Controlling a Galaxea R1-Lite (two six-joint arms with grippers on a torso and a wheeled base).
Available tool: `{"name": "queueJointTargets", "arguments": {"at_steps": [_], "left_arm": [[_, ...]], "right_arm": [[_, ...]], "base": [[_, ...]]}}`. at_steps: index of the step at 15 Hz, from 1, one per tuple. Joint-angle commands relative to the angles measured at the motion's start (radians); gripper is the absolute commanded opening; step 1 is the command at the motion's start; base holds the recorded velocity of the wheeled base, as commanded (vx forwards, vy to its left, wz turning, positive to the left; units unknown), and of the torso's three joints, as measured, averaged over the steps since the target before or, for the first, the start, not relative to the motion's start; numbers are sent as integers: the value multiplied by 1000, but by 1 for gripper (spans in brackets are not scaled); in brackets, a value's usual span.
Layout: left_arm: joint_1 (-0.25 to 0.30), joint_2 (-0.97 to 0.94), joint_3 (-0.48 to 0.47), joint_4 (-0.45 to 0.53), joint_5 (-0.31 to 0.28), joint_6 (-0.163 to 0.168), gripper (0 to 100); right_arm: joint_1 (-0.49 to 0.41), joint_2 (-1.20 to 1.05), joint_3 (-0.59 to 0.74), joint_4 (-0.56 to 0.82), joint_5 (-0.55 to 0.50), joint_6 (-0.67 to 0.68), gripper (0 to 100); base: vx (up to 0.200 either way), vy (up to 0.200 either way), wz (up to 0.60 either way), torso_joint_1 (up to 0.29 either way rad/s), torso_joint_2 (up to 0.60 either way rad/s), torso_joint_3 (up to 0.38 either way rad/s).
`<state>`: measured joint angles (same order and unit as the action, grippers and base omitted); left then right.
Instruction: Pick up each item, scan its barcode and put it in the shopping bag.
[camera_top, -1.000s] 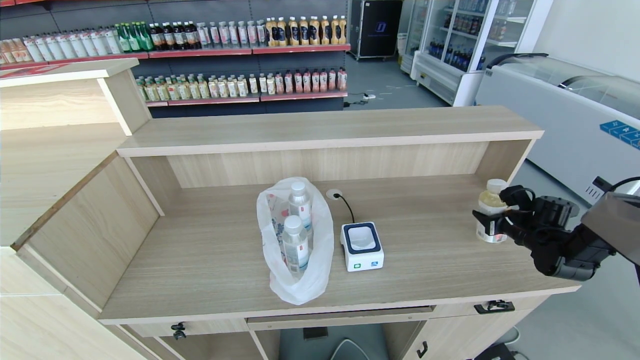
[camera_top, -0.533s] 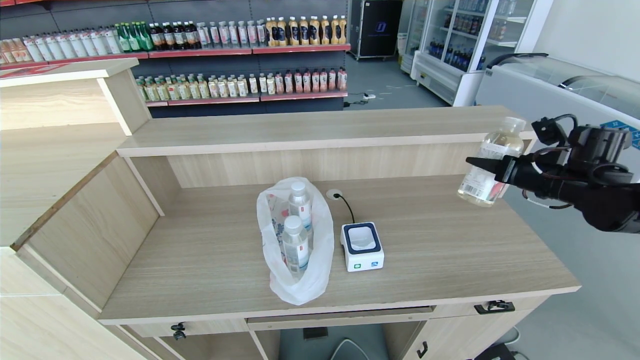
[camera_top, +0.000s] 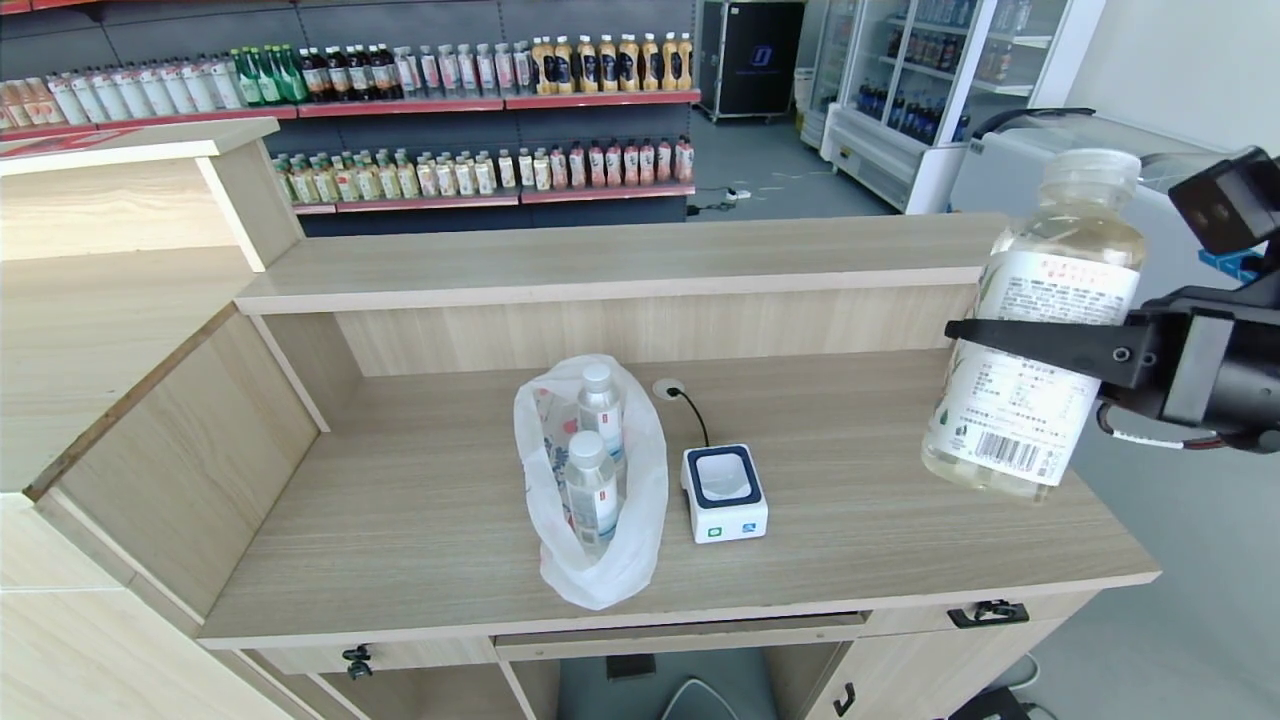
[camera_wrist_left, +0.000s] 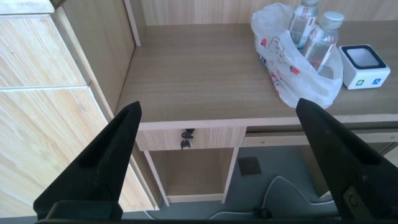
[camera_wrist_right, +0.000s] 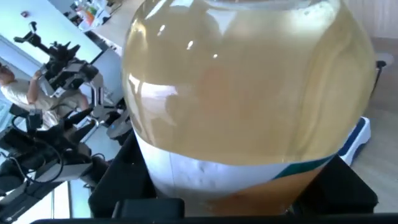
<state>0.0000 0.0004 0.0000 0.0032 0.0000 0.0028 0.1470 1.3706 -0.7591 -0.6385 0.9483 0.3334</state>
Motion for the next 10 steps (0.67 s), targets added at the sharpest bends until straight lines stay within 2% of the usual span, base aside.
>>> {"name": "queueJointTargets", "arguments": {"at_steps": [1,4,7,10], "left_arm": [[0,0,0,0,0,0,100],[0,0,0,0,0,0,100],[0,0,0,0,0,0,100],[0,0,0,0,0,0,100]], "right_arm": [[123,-136,7,37,3,1,0],[189,-185,-26,123,3,1,0],[200,-228,-28,211,3,1,0],[201,-228,-37,241,-3,12,0]], "base": [[0,0,0,0,0,0],[0,0,0,0,0,0],[0,0,0,0,0,0],[0,0,0,0,0,0]]}}
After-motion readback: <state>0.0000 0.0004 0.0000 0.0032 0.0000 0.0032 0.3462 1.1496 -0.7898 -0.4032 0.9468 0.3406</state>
